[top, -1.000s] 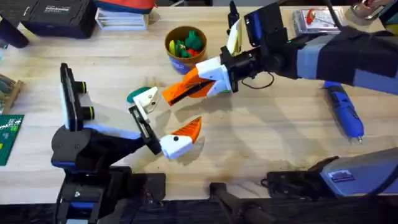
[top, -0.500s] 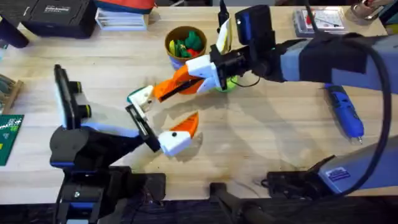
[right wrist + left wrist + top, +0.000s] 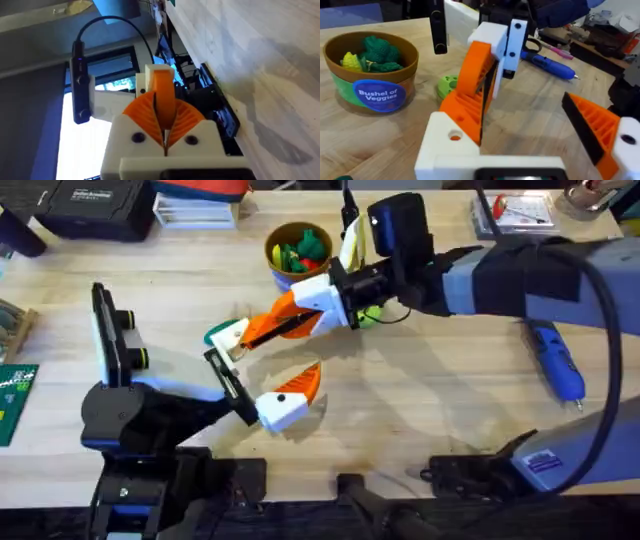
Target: Pick up the gripper from the table and insert it into the empty holder that is missing its gripper. Then pick up a screw, insert it into the mounting hole, and use the screwdriver to tighten it. Finally, clean up the table by picking up the vegetable and placing it into the bucket.
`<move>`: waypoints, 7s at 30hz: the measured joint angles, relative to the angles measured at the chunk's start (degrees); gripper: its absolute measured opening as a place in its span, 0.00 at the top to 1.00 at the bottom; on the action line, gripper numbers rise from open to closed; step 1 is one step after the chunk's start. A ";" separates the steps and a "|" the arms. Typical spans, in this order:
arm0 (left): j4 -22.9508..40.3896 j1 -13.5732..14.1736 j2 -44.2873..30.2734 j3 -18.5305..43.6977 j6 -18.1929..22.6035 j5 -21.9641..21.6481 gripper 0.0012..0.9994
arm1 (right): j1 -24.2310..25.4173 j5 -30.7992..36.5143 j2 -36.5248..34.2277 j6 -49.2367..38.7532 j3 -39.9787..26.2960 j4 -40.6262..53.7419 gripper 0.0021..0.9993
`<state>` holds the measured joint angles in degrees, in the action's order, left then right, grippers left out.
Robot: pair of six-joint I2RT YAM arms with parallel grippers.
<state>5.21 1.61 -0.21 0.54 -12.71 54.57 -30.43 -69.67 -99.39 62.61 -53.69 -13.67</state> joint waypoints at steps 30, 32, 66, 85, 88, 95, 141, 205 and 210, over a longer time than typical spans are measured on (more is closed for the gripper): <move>-0.24 -0.74 0.00 0.00 -1.25 -2.93 0.01 | -5.18 9.19 0.00 5.18 -0.44 -5.03 0.99; -0.22 -0.74 0.00 0.00 -1.29 -3.01 0.01 | -5.34 9.74 0.00 5.69 -0.44 -5.12 0.99; -0.44 -1.22 -0.17 0.00 -1.29 -6.12 0.01 | -8.46 19.08 0.02 7.60 -0.44 -9.69 1.00; -0.43 -1.20 -0.15 0.04 -0.98 -5.56 0.01 | -8.12 18.33 0.02 6.36 -0.44 -9.29 0.85; -0.35 -1.09 -0.15 0.07 -0.55 -4.78 0.01 | -7.41 16.80 0.00 6.34 -0.44 -9.05 0.82; -0.17 -0.57 -0.15 0.11 0.30 -2.99 0.01 | -5.95 14.12 0.00 6.16 -0.42 -9.05 0.74; 0.26 0.02 -0.15 0.11 0.28 1.38 0.01 | -1.15 7.01 0.00 -11.06 -0.44 0.85 0.38; -0.44 -0.29 -0.15 0.11 0.39 -3.95 0.01 | -4.84 10.99 0.00 -3.33 -0.44 -6.93 0.99; -0.72 -0.31 -0.15 0.11 0.16 -5.60 0.01 | -5.37 12.52 0.00 -2.58 -0.44 -7.37 0.99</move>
<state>4.49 1.30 -0.36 0.64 -12.55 48.97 -35.80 -57.16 -99.39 60.02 -54.13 -21.04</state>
